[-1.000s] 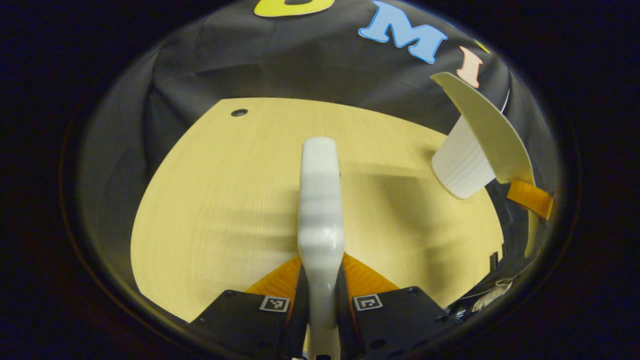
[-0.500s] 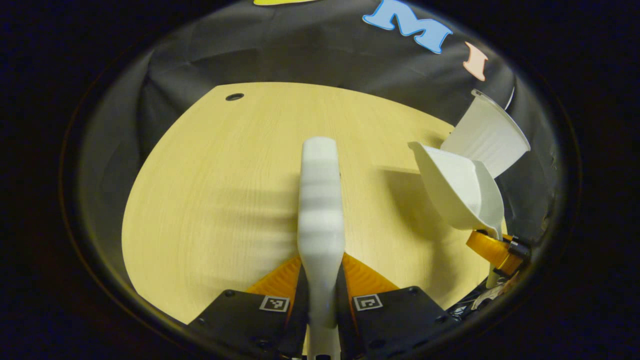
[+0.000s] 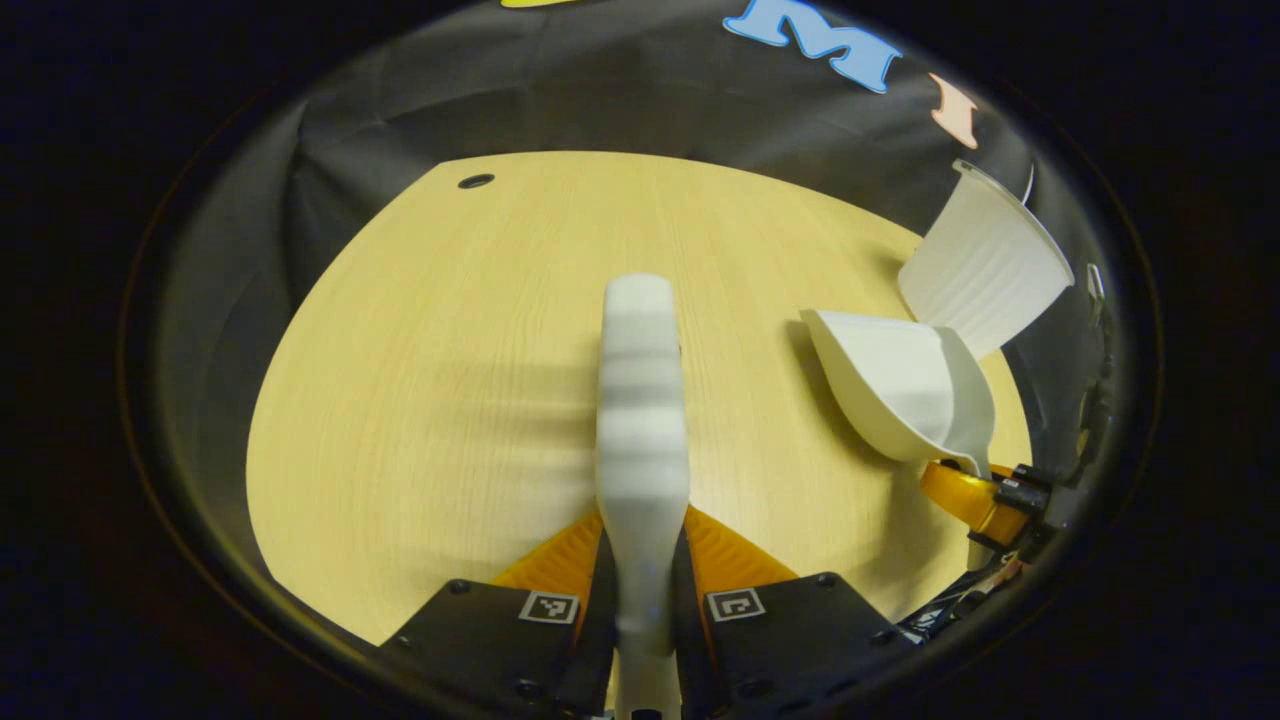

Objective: Pick up the small broom and dustpan from the desktop, sweep the trash into the dustpan with the broom, and then empty the trash into the garbage bin.

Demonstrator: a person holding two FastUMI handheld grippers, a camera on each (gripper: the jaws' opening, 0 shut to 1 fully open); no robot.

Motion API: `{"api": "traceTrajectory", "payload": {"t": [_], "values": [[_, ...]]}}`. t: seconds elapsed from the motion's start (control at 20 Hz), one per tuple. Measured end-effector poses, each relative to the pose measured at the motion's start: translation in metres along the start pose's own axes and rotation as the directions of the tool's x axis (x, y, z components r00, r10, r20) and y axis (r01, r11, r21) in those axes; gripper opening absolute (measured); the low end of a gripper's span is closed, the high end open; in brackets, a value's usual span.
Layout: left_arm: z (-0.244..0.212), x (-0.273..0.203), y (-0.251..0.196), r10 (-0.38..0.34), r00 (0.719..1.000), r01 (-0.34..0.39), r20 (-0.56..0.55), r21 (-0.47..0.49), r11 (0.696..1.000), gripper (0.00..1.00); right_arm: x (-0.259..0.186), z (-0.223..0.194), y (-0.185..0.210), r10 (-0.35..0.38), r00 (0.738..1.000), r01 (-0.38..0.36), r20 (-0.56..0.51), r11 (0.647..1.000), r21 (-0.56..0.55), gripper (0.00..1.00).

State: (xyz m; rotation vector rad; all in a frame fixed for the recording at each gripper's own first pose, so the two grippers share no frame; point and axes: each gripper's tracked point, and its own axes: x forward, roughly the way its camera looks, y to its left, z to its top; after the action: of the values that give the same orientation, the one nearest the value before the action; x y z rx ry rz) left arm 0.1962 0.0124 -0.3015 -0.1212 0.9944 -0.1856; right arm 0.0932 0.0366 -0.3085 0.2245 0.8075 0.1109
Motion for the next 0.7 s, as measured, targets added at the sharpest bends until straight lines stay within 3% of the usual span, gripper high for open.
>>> {"api": "traceTrajectory", "payload": {"t": [0.7], "values": [[0.0003,0.004,0.0028,0.039,0.999,-0.038,-0.012,0.02,0.999,0.38,-0.0077,-0.0096,0.005,0.032,0.998,-0.029,-0.062,0.998,0.047,0.37]]}}
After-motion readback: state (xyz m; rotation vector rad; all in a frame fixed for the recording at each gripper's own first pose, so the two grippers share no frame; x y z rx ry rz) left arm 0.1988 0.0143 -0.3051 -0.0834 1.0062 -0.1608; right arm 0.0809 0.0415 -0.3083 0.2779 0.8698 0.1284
